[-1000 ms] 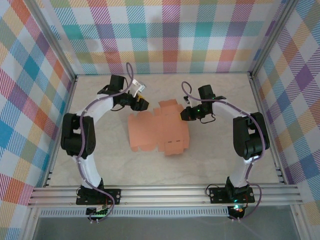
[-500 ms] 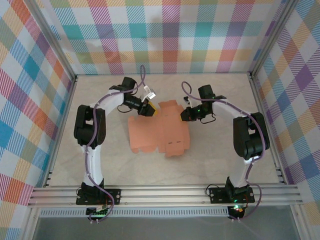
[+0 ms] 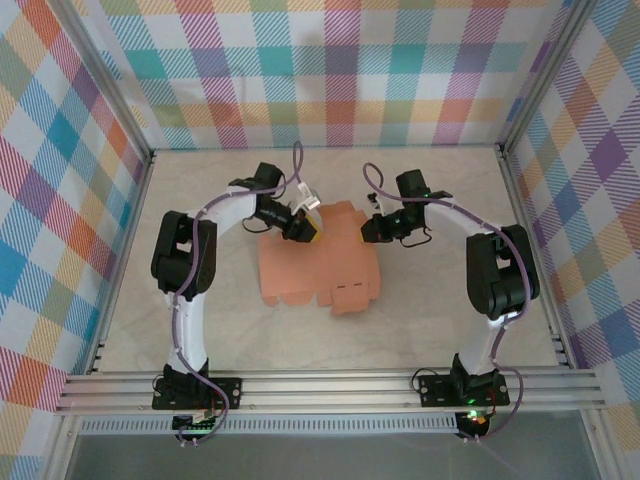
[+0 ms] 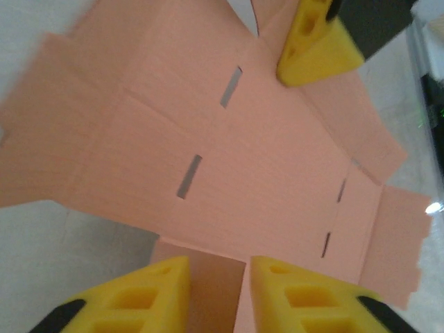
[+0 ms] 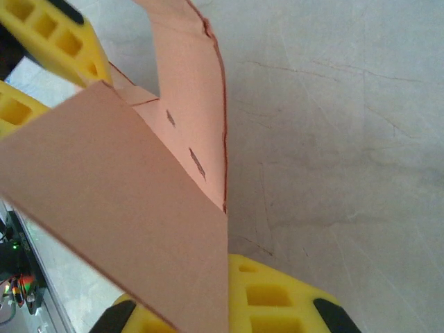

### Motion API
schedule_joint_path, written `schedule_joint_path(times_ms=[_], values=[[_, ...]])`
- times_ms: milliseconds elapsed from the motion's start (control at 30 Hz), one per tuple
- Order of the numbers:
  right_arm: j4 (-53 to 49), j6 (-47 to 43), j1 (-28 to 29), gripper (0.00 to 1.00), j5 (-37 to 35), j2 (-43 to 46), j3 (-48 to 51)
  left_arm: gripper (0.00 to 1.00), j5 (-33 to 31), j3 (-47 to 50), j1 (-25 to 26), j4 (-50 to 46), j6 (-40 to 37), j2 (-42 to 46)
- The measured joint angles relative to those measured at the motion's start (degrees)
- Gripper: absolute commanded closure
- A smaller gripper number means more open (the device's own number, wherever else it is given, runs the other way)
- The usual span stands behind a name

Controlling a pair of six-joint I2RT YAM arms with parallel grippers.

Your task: Fold the paper box

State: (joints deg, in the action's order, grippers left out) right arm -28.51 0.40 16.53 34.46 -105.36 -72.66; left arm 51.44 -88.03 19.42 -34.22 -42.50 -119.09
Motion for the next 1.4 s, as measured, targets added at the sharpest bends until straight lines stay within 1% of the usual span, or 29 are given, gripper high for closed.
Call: schedule_joint_path(times_ms=[33, 67, 100, 367, 600, 733, 800, 867, 967, 1033, 1100, 1167, 1200, 1333, 1400], values=[[-0.2, 0.2, 0.0, 1.0, -0.2, 0.0, 0.0, 0.8, -1.2, 1.3, 0.5, 1.1, 0.3, 0.7], [-0.3, 0.2, 0.1, 1.0, -0.4, 0.0, 0.0, 0.82, -2.3, 2.4, 1.1, 2.0, 0.7, 1.3], [-0.4, 0.2, 0.1, 1.0, -0.5, 0.0, 0.0, 0.86, -3.4, 3.2, 1.6, 2.9, 1.0, 1.9], [0.0, 0.7, 0.0, 1.0, -0.9, 0.0, 0.0, 0.85, -14.9, 6.4, 5.2, 6.9, 1.3, 5.0], [0.0, 0.7, 0.0, 1.0, -1.0, 0.1, 0.0, 0.83, -19.9, 7.8, 6.4, 8.1, 2.0, 5.4], [0.1, 0.8, 0.0, 1.0, -1.0, 0.5, 0.0, 0.77, -22.1, 7.8, 6.4, 8.6, 3.1, 5.4], [0.1, 0.8, 0.0, 1.0, -1.2, 1.0, 0.0, 0.75, -22.2, 7.8, 6.4, 9.1, 3.7, 5.4], [0.1, 0.8, 0.0, 1.0, -1.8, 1.7, 0.0, 0.71, -22.1, 7.8, 6.4, 9.5, 4.3, 5.5], [0.1, 0.8, 0.0, 1.0, -2.6, 2.7, 0.0, 0.67, -22.0, 8.7, 6.4, 11.1, 5.2, 7.0], [0.1, 0.7, 0.0, 1.0, -2.7, 3.0, 0.0, 0.6, -22.2, 10.0, 6.4, 12.5, 5.9, 9.0], [0.1, 0.6, 0.0, 1.0, -3.0, 3.0, 0.0, 0.58, -22.4, 10.9, 6.4, 13.8, 6.8, 11.0], [0.1, 0.6, 0.0, 1.0, -3.1, 3.0, 0.0, 0.46, -22.9, 11.7, 6.3, 15.3, 7.3, 12.9], [0.1, 0.6, 0.0, 1.0, -3.1, 3.1, 0.0, 0.44, -23.1, 12.1, 6.2, 16.2, 7.5, 13.6], [0.1, 0.6, 0.0, 1.0, -3.2, 3.1, 0.0, 0.44, -24.7, 13.1, 5.9, 19.1, 8.7, 15.6], [0.0, 0.6, 0.0, 1.0, -3.2, 3.1, 0.0, 0.46, -25.6, 13.6, 5.9, 20.2, 8.7, 15.8]])
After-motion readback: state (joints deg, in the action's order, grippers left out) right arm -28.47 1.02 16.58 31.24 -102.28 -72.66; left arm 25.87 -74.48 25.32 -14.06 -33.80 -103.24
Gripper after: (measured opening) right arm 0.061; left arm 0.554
